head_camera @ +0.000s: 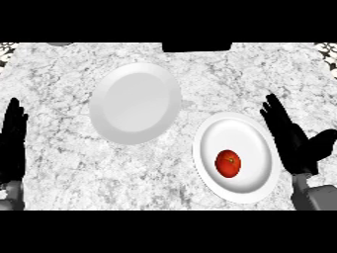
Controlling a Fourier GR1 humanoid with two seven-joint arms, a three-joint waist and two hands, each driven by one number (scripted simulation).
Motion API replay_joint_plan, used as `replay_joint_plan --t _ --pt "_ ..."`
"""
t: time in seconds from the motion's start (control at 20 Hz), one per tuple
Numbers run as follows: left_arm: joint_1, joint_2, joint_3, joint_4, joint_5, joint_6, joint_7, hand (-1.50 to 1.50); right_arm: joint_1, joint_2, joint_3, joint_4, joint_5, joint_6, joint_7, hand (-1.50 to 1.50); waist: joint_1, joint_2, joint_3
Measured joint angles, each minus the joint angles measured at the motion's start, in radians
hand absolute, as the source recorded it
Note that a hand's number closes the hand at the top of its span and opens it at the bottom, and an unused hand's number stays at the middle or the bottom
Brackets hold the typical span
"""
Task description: Pick the tomato from the plate and place it in the plate
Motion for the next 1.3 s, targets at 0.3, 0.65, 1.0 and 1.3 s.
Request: replay_joint_plan --t 0.3,0.65,1.0,1.3 --pt "-0.093 0.016 -0.071 0.000 -0.003 -0.107 -0.004 0.00 -0.118 0.132 0.062 -0.085 -0.117 0.068 0.079 -1.50 0.017 0.007 -0.016" --pt "-0.155 -0.009 -0.129 0.038 0.020 -0.196 -0.004 0.00 -0.109 0.049 0.273 -0.120 0.181 0.106 -0.044 -1.50 0.013 0.001 -0.025" --pt "-0.219 -0.031 -0.120 0.123 0.018 -0.250 -0.029 0.00 0.037 0.023 0.334 -0.100 0.341 0.080 -0.249 -1.50 0.013 0.007 -0.021" --pt "-0.213 -0.042 -0.108 0.123 0.012 -0.267 -0.037 0.00 0.085 -0.114 0.213 -0.273 0.361 0.089 -0.220 -1.50 0.013 0.005 -0.020"
